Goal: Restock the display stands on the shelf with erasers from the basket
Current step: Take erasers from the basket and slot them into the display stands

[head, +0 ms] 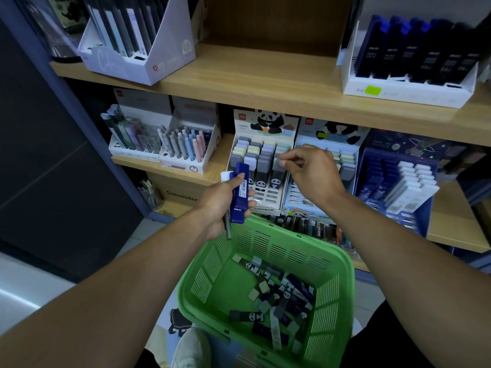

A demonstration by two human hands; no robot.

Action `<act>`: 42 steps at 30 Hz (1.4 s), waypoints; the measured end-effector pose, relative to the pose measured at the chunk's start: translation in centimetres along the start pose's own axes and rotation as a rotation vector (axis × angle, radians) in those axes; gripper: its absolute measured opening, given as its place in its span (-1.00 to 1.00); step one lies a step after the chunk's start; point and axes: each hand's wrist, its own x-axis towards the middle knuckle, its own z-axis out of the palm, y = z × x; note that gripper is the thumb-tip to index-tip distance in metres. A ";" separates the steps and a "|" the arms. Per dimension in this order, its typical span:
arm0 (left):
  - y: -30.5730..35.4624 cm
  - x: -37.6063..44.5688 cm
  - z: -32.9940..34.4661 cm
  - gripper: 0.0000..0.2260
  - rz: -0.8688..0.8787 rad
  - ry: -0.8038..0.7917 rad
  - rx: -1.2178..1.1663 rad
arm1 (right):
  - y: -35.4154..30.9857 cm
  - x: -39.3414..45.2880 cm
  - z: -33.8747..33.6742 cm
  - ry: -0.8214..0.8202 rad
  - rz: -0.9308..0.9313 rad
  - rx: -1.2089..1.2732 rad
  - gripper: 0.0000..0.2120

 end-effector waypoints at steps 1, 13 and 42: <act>0.0 0.0 0.0 -0.73 0.001 -0.004 -0.001 | 0.0 0.1 0.1 -0.002 -0.017 -0.035 -0.86; 0.3 -0.6 0.3 -0.75 0.002 -0.104 -0.018 | -0.2 0.5 0.6 -0.042 0.052 -0.089 -0.89; -1.6 -2.0 10.3 -0.79 -0.041 -0.314 0.129 | 1.3 -4.5 -9.7 -0.286 0.691 0.662 -0.77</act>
